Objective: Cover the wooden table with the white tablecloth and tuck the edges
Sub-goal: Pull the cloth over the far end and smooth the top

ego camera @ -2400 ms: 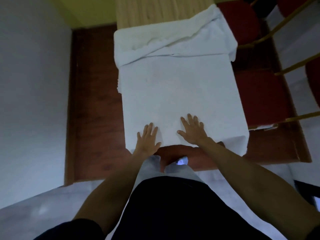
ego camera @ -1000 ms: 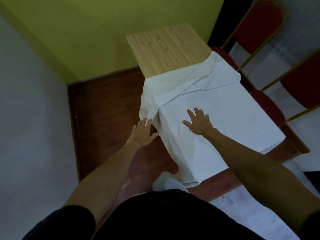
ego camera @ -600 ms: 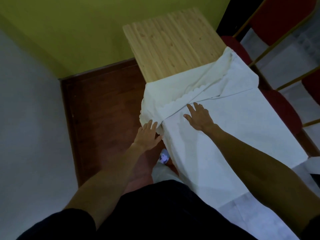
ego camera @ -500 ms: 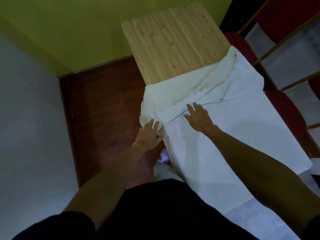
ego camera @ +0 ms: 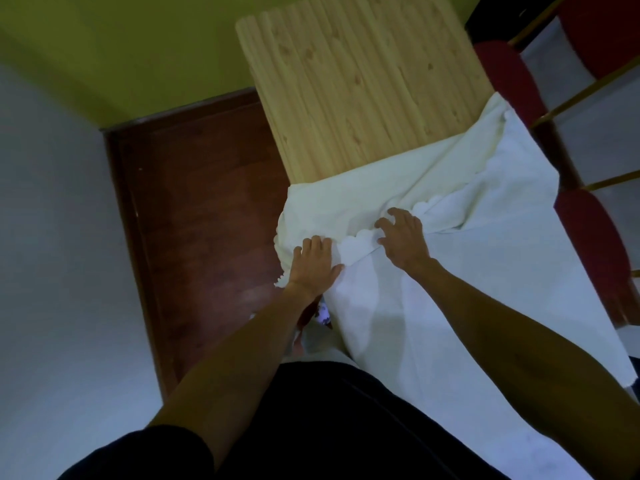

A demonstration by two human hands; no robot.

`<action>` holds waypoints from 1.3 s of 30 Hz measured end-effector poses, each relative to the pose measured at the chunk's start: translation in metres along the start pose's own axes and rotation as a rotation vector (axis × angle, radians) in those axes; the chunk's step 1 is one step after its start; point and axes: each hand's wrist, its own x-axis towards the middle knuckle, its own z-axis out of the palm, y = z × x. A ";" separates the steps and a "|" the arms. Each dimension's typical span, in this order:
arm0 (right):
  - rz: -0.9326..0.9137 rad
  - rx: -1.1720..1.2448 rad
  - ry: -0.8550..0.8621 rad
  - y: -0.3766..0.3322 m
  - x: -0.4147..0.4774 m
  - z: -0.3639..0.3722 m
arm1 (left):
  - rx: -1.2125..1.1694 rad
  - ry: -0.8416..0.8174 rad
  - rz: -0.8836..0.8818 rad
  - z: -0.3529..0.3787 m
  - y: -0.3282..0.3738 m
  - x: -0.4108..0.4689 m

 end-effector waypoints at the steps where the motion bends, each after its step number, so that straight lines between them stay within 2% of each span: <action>1: -0.001 0.016 0.027 0.001 0.003 0.000 | 0.005 -0.019 0.004 0.000 -0.001 0.005; 5: -0.046 -0.014 0.081 0.003 0.013 -0.005 | -0.010 -0.079 0.056 0.004 -0.006 0.020; 11: -0.160 -0.101 0.241 0.002 0.051 -0.013 | -0.329 -0.113 0.019 -0.009 -0.028 0.034; 16: -0.151 -0.145 0.384 -0.032 0.102 -0.040 | -0.446 -0.023 -0.015 -0.045 -0.061 0.061; 21: -0.112 -0.143 0.370 -0.064 0.164 -0.078 | -0.479 0.075 -0.020 -0.101 -0.117 0.108; 25: -0.089 -0.110 0.344 -0.088 0.216 -0.109 | -0.427 0.141 0.035 -0.161 -0.165 0.152; 33: -0.009 -0.114 0.435 -0.143 0.326 -0.180 | -0.186 0.257 0.112 -0.278 -0.256 0.231; 39: 0.082 -0.125 0.404 -0.154 0.374 -0.215 | -0.116 0.356 0.185 -0.327 -0.286 0.276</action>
